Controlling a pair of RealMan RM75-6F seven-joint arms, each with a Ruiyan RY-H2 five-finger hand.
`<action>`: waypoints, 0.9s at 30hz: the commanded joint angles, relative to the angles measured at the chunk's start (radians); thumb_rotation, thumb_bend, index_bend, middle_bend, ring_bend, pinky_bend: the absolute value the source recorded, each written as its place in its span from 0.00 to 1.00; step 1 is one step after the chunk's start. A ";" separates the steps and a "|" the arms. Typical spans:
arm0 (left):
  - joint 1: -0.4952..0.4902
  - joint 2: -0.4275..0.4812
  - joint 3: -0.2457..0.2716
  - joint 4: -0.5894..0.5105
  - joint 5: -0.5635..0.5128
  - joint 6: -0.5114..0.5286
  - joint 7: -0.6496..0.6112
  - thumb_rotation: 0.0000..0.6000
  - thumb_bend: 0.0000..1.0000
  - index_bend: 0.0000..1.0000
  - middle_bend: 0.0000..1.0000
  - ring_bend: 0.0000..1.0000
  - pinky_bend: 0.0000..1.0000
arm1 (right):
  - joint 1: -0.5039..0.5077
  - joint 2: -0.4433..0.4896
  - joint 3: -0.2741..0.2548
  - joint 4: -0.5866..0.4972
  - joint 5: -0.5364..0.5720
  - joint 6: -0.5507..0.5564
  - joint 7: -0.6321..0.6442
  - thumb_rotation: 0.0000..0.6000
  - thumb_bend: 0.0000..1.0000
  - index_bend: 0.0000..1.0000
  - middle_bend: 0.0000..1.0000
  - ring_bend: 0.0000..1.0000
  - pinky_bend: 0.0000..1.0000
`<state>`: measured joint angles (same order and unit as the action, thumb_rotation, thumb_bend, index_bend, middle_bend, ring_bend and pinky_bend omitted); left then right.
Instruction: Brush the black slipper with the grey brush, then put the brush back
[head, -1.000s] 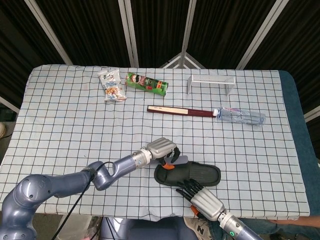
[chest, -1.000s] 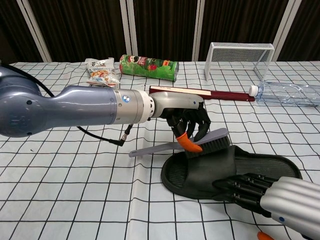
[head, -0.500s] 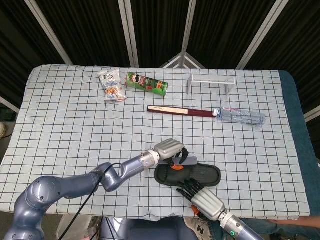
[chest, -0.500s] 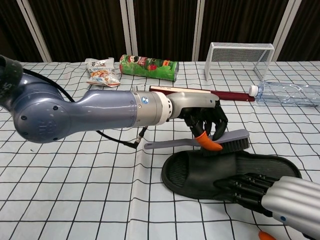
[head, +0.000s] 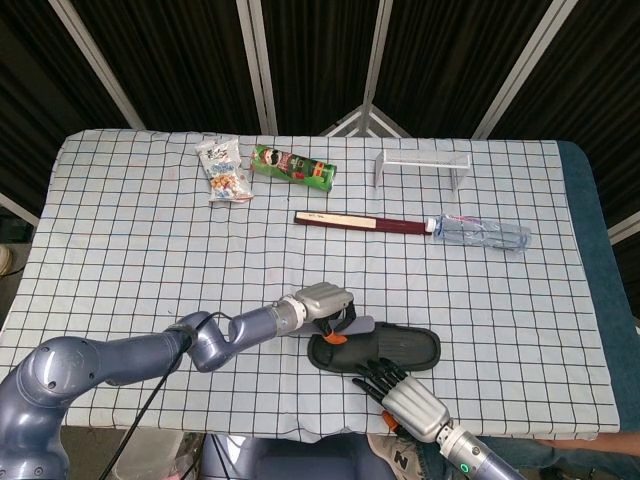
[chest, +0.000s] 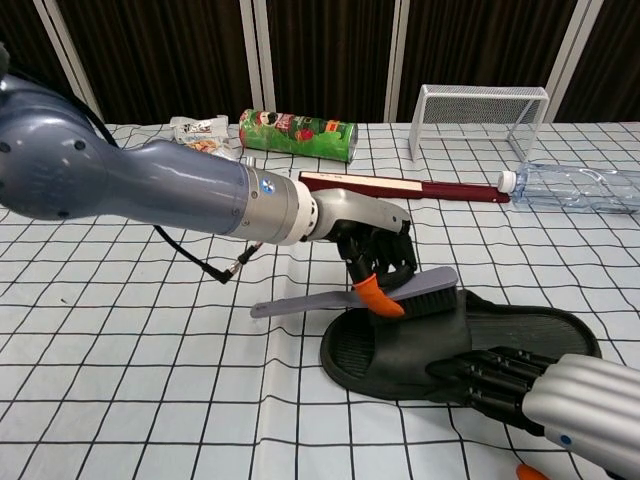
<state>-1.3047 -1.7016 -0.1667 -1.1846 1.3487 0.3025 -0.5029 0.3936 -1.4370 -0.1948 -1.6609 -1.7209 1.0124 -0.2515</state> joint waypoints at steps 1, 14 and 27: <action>-0.014 0.042 0.004 -0.043 -0.042 -0.036 0.039 1.00 0.90 0.55 0.66 0.57 0.52 | 0.001 -0.002 0.000 -0.001 0.002 -0.001 -0.004 0.96 0.68 0.00 0.01 0.00 0.00; -0.009 0.136 0.015 -0.136 -0.167 -0.005 0.154 1.00 0.90 0.56 0.66 0.57 0.52 | -0.004 0.000 0.007 -0.007 0.015 0.008 -0.028 0.95 0.68 0.00 0.01 0.00 0.00; 0.112 0.324 0.077 -0.313 -0.141 0.134 0.238 1.00 0.90 0.55 0.65 0.57 0.52 | -0.106 0.147 0.120 -0.057 0.046 0.314 -0.083 0.58 0.48 0.00 0.00 0.00 0.00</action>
<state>-1.2245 -1.4159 -0.1119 -1.4607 1.1803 0.4052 -0.2835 0.3160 -1.3326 -0.1114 -1.6994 -1.6907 1.2704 -0.3125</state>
